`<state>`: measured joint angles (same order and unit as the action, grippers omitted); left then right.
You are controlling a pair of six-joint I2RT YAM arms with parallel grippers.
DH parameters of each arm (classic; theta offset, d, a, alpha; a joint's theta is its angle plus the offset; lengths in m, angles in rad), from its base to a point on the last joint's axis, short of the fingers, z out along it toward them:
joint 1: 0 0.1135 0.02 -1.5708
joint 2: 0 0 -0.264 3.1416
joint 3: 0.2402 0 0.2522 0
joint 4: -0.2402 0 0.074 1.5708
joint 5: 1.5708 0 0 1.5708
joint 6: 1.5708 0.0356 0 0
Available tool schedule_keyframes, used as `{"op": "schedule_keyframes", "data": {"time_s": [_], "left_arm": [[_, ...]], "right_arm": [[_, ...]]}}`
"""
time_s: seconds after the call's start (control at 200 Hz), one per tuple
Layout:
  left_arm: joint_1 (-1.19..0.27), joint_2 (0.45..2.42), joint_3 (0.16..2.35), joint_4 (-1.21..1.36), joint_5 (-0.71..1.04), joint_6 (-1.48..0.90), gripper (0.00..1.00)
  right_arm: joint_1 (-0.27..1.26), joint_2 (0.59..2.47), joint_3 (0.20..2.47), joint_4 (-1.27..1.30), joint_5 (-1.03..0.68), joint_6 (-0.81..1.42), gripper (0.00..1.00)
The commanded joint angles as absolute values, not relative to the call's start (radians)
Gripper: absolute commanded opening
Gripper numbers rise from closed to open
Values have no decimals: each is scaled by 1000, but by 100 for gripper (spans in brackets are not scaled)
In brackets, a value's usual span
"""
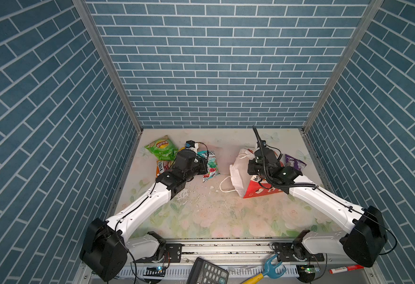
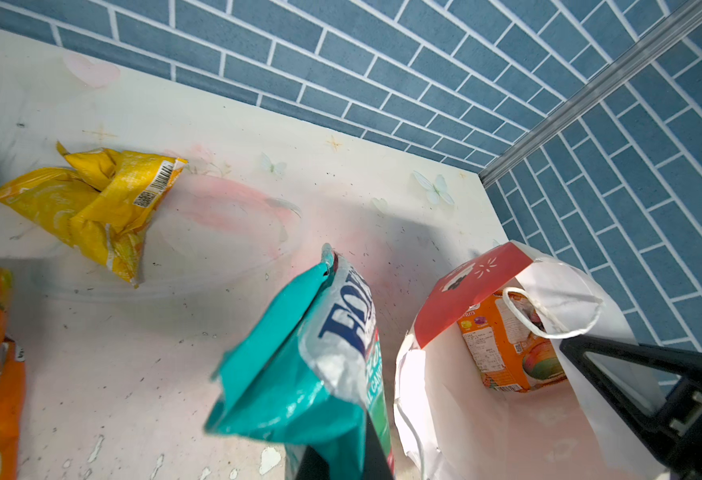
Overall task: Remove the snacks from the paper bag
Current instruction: 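Carry the teal packet to the snack pile with the left gripper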
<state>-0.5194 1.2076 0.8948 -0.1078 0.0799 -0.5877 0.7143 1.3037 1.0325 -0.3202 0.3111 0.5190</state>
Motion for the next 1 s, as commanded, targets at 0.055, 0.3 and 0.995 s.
{"op": "schedule_keyframes", "data": {"time_s": [0.055,0.3,0.995], "left_arm": [[-441,1164,900,-117,124,-599,0],[-301,1119,920,-221,145,-592,0],[-87,1339,989,-177,80,-565,0]], "right_arm": [[712,1267,1021,-295,333,528,0],[712,1264,1032,-287,322,516,0],[710,1274,1063,-315,301,467,0]]}}
